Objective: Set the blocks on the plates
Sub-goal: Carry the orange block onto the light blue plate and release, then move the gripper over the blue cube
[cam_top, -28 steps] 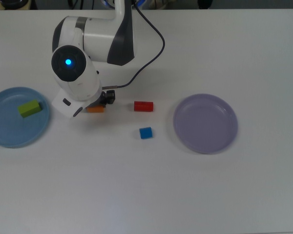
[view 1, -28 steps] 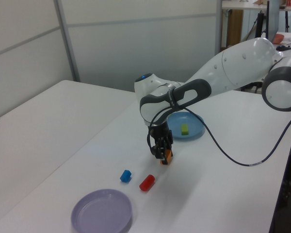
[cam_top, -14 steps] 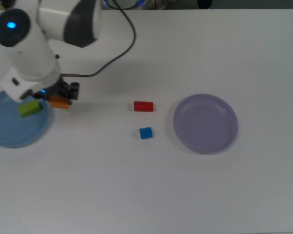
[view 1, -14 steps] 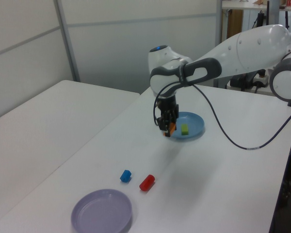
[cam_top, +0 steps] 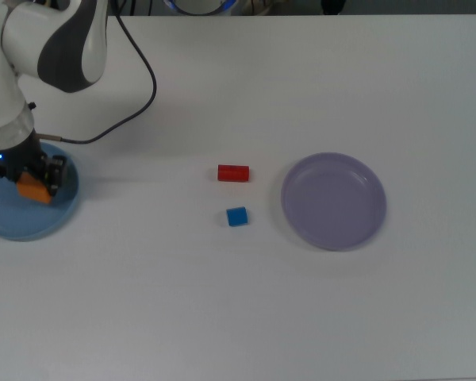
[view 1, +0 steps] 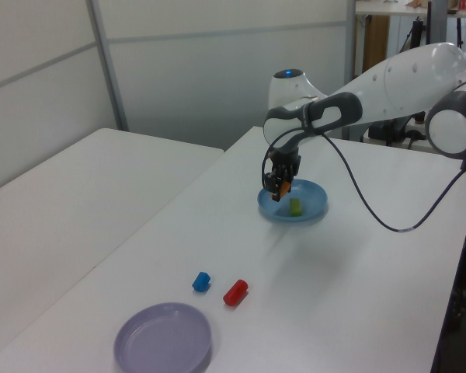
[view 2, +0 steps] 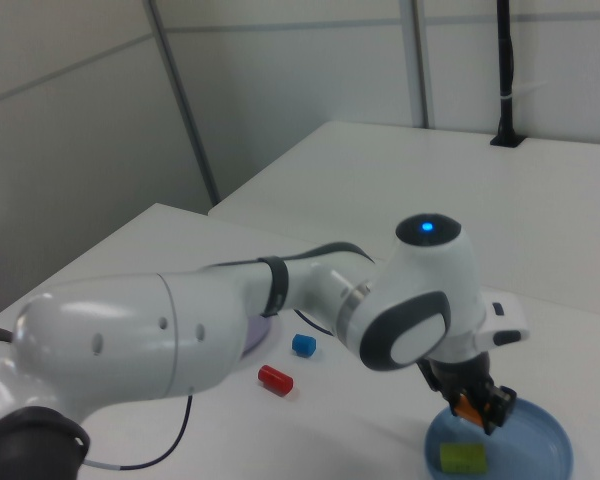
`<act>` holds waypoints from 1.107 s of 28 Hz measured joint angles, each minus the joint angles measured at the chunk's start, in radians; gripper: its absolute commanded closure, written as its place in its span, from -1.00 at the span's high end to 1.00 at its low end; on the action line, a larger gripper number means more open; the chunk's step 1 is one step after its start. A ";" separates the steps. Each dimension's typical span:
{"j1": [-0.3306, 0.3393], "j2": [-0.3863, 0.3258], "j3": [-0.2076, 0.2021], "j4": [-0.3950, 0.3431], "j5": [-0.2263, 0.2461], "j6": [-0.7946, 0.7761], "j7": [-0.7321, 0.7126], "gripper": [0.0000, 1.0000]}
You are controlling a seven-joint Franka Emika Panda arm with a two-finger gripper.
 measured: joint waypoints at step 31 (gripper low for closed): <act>0.169 -0.028 0.029 0.030 0.001 0.063 0.265 1.00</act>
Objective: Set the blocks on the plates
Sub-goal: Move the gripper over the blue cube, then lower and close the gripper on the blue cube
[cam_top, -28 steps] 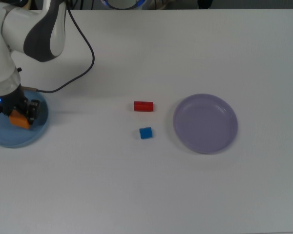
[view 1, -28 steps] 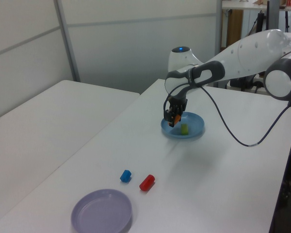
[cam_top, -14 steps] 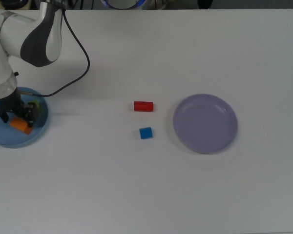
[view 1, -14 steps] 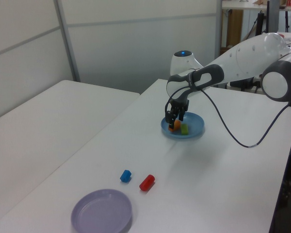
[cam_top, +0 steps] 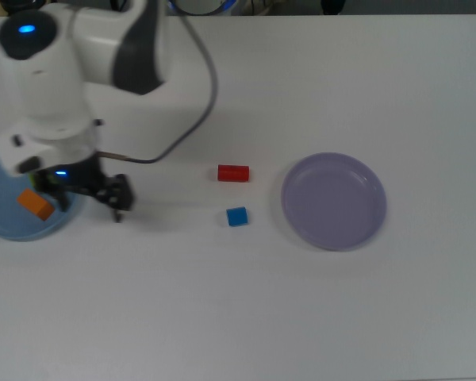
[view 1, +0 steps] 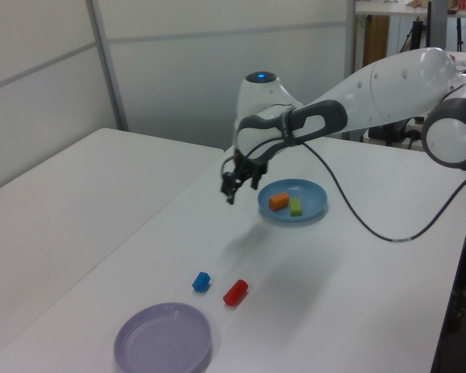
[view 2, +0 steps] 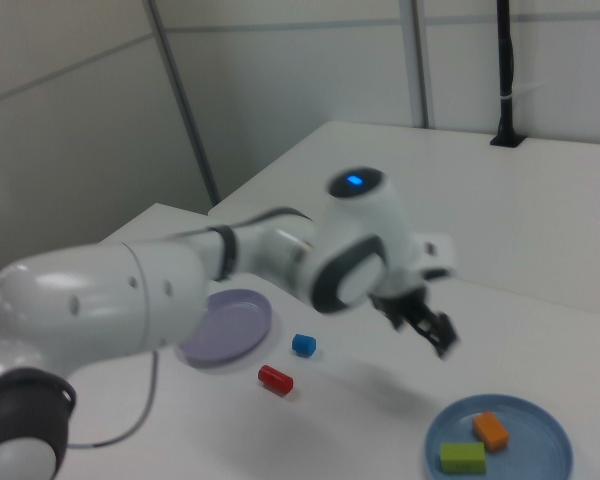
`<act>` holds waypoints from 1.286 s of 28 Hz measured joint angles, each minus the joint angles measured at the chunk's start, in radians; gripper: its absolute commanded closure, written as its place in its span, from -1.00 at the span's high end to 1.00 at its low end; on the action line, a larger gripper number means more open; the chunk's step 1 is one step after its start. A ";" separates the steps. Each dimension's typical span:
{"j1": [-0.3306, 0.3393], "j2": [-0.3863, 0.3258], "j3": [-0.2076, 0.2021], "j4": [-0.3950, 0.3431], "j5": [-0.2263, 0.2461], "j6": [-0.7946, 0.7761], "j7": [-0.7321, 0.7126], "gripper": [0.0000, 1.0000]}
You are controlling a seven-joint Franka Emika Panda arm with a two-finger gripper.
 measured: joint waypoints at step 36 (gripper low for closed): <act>0.290 0.069 -0.001 -0.065 0.000 -0.094 -0.097 -0.08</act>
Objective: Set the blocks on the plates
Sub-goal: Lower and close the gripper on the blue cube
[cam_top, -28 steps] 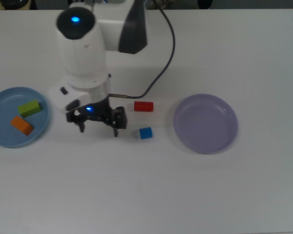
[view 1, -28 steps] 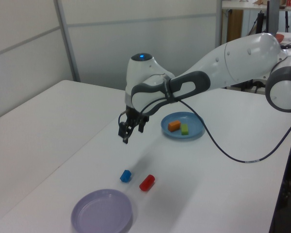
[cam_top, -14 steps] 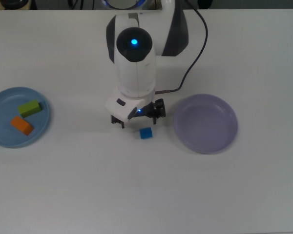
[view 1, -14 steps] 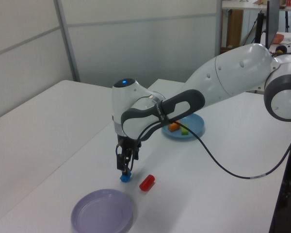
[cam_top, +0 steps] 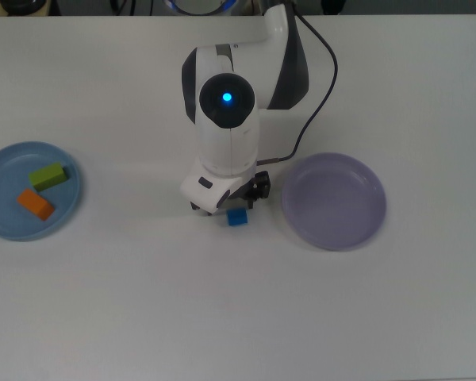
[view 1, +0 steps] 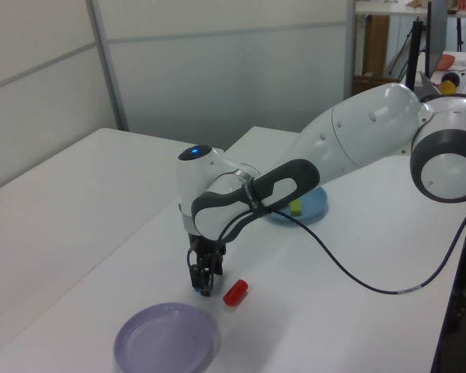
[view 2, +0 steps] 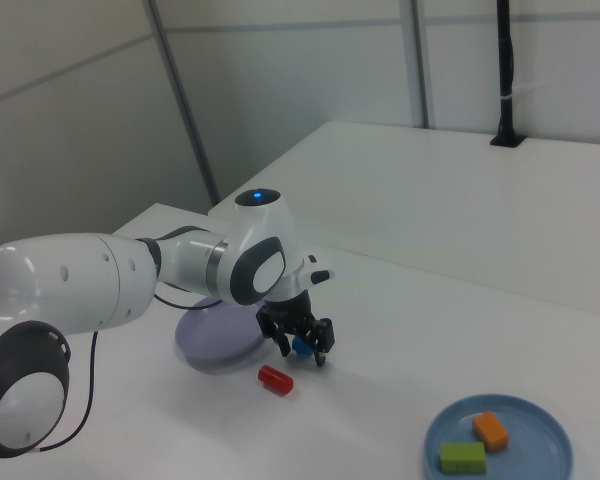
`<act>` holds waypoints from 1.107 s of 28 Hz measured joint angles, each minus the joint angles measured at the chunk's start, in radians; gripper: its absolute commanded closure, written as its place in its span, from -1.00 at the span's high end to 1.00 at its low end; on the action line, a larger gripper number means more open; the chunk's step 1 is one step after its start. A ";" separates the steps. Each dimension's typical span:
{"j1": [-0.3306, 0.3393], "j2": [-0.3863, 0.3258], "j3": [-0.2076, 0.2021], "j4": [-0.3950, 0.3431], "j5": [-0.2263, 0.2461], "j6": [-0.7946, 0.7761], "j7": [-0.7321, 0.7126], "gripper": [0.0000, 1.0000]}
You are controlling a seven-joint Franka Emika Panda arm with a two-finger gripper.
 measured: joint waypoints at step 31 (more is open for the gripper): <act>0.017 0.007 0.012 0.051 -0.044 0.038 -0.063 -0.03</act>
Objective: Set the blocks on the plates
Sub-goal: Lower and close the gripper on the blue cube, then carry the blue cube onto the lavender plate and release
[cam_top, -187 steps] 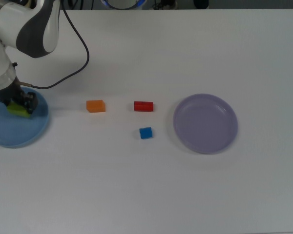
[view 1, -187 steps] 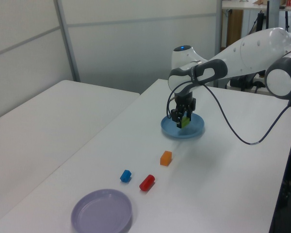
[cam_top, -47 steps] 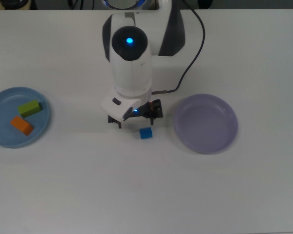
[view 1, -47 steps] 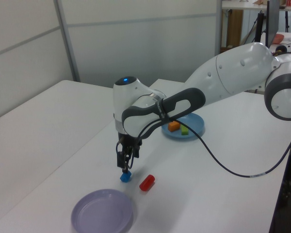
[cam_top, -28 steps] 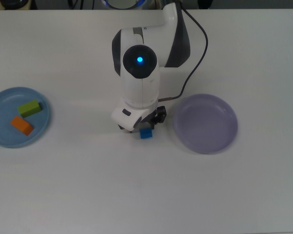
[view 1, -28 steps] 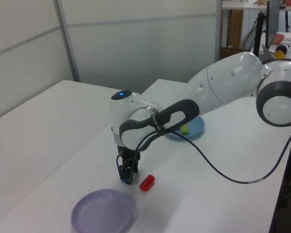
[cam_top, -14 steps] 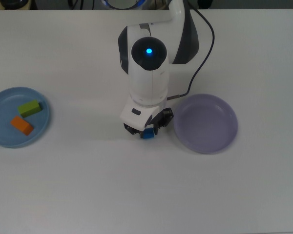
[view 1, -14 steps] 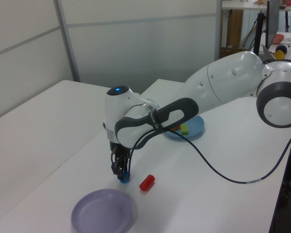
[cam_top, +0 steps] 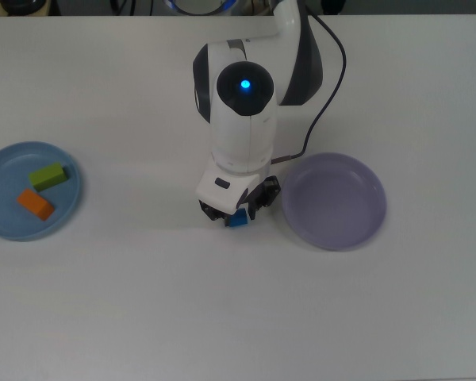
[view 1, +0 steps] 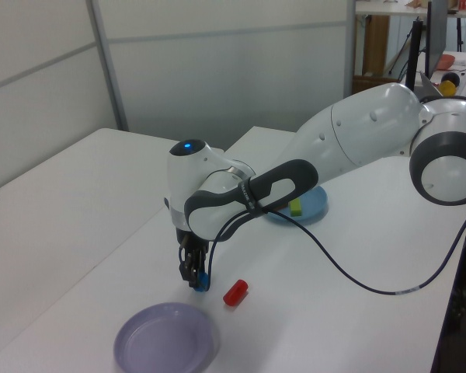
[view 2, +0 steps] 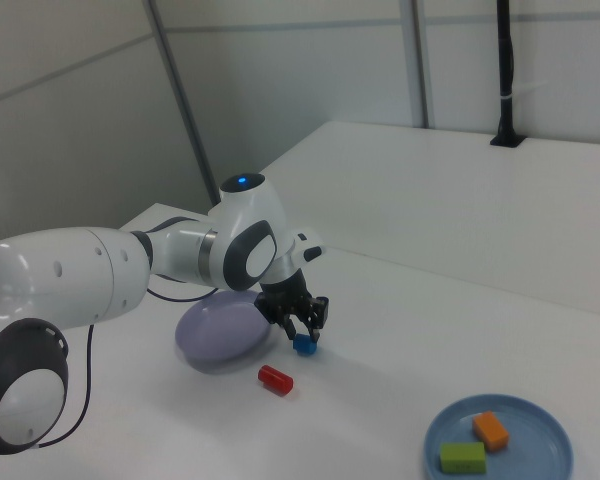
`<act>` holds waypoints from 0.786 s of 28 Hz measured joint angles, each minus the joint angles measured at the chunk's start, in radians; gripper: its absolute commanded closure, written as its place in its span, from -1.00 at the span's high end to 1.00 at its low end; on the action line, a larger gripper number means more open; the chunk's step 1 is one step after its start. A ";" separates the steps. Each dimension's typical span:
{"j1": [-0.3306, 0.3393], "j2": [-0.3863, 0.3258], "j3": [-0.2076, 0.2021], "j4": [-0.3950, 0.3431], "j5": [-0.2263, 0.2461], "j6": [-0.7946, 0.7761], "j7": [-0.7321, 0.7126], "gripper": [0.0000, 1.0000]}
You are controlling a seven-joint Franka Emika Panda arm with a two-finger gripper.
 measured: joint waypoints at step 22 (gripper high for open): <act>0.021 -0.022 0.023 0.026 -0.003 0.001 0.030 -0.65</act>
